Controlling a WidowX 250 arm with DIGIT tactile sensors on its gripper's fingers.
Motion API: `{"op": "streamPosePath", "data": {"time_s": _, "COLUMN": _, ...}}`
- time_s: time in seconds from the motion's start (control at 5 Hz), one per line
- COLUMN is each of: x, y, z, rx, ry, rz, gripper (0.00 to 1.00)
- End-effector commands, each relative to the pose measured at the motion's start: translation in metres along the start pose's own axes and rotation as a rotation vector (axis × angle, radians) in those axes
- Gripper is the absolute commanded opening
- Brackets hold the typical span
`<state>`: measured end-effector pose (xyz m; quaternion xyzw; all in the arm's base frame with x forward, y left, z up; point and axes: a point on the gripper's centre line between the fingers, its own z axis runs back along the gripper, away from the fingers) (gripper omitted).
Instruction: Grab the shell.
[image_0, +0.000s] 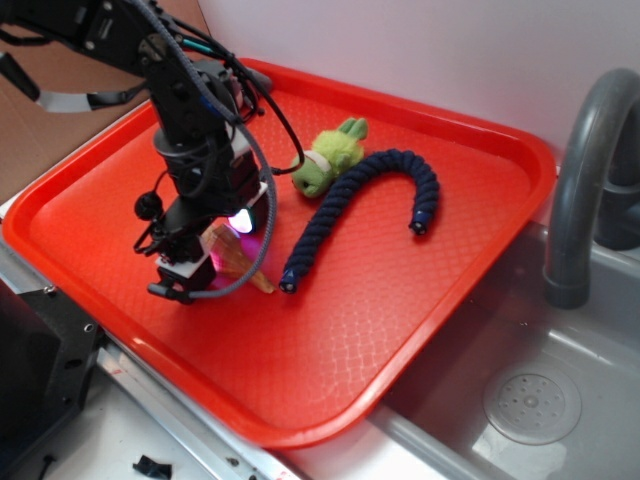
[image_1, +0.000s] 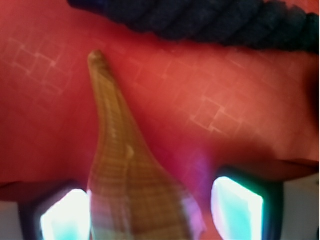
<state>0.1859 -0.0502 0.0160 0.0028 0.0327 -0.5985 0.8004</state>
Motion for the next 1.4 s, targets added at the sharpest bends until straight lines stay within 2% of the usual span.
{"op": "streamPosePath", "data": {"time_s": 0.0, "x": 0.003, "y": -0.006, "z": 0.000, "rx": 0.015, "ry": 0.034, "rz": 0.033, "gripper": 0.00}}
{"op": "streamPosePath", "data": {"time_s": 0.2, "x": 0.000, "y": 0.003, "z": 0.025, "rx": 0.018, "ry": 0.097, "rz": 0.286, "gripper": 0.00}}
{"op": "streamPosePath", "data": {"time_s": 0.4, "x": -0.005, "y": 0.005, "z": 0.075, "rx": 0.138, "ry": 0.101, "rz": 0.554, "gripper": 0.00}}
{"op": "streamPosePath", "data": {"time_s": 0.8, "x": -0.039, "y": 0.006, "z": 0.173, "rx": 0.052, "ry": -0.093, "rz": 1.054, "gripper": 0.00}}
{"op": "streamPosePath", "data": {"time_s": 1.0, "x": -0.061, "y": -0.002, "z": 0.211, "rx": 0.031, "ry": -0.147, "rz": 1.303, "gripper": 0.00}}
{"op": "streamPosePath", "data": {"time_s": 1.2, "x": -0.057, "y": -0.004, "z": 0.208, "rx": 0.060, "ry": -0.062, "rz": 1.552, "gripper": 0.00}}
